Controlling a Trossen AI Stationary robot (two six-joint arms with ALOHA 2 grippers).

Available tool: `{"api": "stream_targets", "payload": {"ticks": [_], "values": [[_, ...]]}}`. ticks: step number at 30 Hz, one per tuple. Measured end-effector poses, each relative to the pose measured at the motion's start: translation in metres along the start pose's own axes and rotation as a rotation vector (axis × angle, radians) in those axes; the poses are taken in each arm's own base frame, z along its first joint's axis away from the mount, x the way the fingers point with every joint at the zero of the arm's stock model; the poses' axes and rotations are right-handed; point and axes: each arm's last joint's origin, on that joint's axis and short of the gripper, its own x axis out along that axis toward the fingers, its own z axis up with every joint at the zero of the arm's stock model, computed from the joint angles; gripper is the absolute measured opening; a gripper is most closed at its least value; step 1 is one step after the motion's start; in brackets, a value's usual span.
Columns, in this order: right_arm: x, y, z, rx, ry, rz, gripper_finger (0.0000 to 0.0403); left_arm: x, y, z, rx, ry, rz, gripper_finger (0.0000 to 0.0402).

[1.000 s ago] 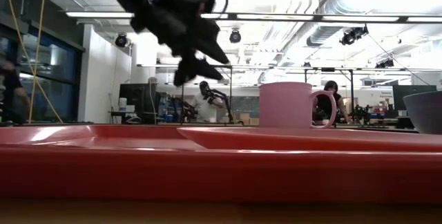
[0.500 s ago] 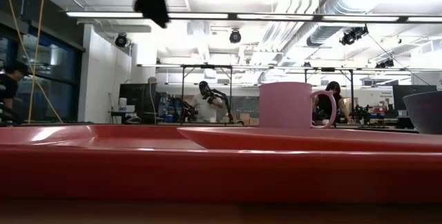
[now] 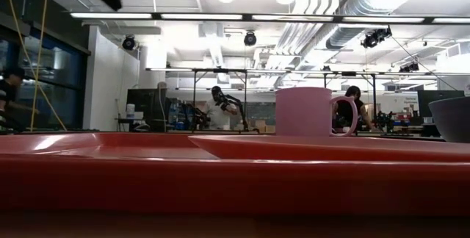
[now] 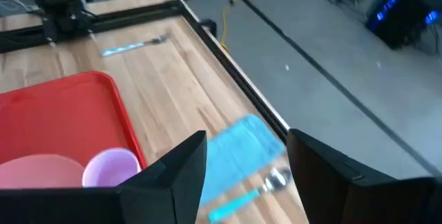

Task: Set up tray
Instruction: Put the blue bowl on the pink plate on the red serving tray

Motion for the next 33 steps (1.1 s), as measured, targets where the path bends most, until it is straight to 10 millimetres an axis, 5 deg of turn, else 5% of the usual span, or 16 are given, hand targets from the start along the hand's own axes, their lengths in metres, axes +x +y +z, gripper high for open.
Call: {"api": "stream_targets", "payload": {"ticks": [9, 20, 28, 33], "values": [[-0.023, -0.003, -0.001, 0.063, 0.343, 0.073, 0.0181, 0.011, 0.006, -0.051, -0.065, -0.027, -0.059, 0.02], [0.036, 0.034, -0.016, 0.211, 0.698, 0.338, 0.0181, 0.008, 0.013, -0.08, -0.078, -0.097, -0.124, 0.02], [0.08, 0.075, -0.068, 0.31, 1.045, 0.236, 0.0181, 0.002, 0.017, -0.086, -0.04, -0.136, -0.132, 0.02], [0.099, 0.101, -0.095, 0.434, 1.04, 0.202, 0.0181, 0.001, 0.017, -0.087, -0.02, -0.143, -0.132, 0.02]]}}
